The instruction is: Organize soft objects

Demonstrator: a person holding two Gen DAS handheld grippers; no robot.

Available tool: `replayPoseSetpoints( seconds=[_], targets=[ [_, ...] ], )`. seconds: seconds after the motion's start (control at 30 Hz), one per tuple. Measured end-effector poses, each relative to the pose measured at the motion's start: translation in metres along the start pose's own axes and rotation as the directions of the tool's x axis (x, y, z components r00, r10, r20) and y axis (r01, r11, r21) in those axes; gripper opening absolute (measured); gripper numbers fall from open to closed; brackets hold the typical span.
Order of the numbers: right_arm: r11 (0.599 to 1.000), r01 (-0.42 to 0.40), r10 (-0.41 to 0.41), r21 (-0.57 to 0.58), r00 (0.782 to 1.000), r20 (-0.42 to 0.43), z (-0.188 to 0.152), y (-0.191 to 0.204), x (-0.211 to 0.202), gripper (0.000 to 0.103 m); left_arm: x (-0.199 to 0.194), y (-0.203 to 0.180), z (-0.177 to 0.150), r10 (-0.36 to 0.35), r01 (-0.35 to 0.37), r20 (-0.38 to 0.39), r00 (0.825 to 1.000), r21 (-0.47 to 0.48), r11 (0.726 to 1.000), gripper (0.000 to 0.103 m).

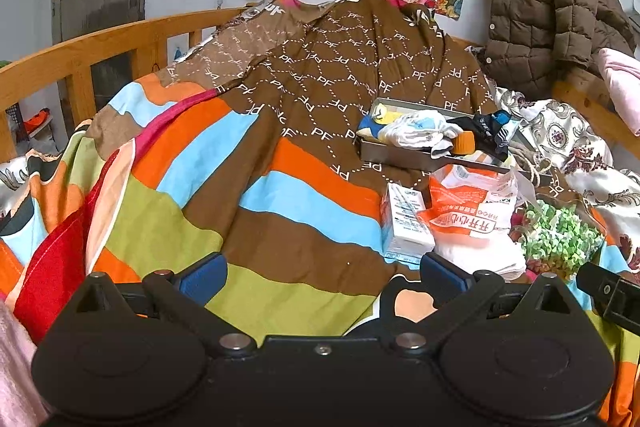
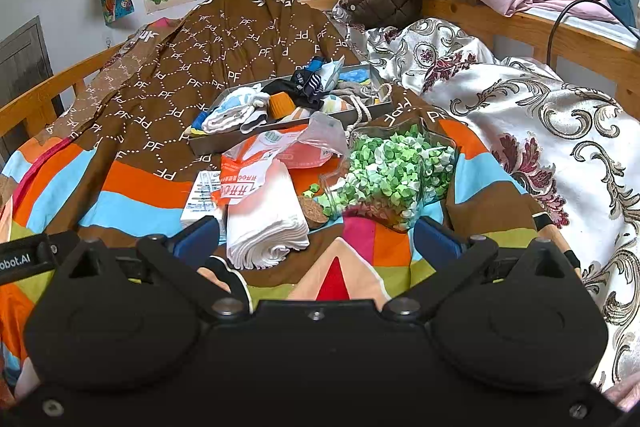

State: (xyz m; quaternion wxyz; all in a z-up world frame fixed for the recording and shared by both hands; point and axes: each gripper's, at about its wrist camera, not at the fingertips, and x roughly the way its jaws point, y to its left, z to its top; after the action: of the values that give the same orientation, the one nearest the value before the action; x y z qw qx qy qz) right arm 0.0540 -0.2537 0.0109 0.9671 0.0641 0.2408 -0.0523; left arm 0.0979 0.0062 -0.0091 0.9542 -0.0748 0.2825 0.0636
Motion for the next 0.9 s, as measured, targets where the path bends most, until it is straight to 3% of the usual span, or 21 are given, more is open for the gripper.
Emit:
replayPoseSetpoints(
  seconds=[0.9],
  targets=[
    [1.000, 0.000, 0.000, 0.000, 1.000, 0.000, 0.0001, 0.0001, -0.0001, 0.103, -0.0008, -0.0058, 0.0051, 0.002, -0.002, -0.004, 1.000, 0.032, 0.999, 0.102]
  ],
)
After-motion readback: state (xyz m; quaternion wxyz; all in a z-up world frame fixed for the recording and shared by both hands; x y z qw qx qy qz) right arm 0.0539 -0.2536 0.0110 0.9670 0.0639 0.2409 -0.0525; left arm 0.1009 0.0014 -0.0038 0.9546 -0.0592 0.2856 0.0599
